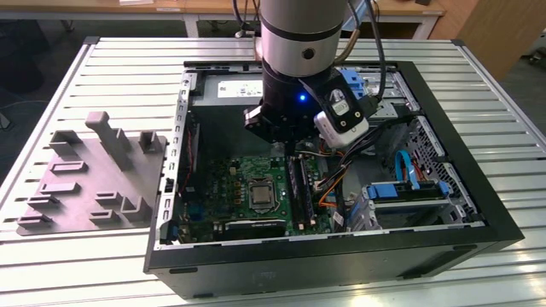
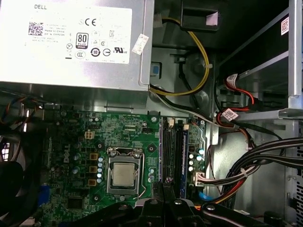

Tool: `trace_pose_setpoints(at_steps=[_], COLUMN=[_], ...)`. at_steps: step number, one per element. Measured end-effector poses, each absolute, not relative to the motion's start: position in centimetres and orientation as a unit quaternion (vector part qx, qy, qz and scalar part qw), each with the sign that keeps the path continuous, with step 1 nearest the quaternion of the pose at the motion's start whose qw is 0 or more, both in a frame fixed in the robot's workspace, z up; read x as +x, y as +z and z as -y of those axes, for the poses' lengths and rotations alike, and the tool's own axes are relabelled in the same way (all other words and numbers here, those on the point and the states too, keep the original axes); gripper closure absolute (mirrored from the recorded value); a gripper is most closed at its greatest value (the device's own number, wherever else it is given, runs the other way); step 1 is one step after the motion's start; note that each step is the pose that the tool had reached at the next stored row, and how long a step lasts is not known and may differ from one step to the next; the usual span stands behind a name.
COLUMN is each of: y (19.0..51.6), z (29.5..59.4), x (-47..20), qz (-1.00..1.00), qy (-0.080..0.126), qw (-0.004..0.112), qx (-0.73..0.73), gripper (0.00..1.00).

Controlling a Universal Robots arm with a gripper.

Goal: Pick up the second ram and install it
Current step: 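Insert the second ram into the second slot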

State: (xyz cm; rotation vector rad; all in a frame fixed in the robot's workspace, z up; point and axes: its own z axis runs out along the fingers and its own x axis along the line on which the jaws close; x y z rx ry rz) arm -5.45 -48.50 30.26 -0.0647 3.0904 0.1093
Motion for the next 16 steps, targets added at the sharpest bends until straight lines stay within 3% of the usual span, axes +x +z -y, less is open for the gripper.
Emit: trace_pose_setpoints(at_steps=[16], y=[29.34], z=[48.55], x=[-4.84], qz=[-0.999], qy=[0.035], qw=[0.025], qx=[-0.012], gripper=[0.89])
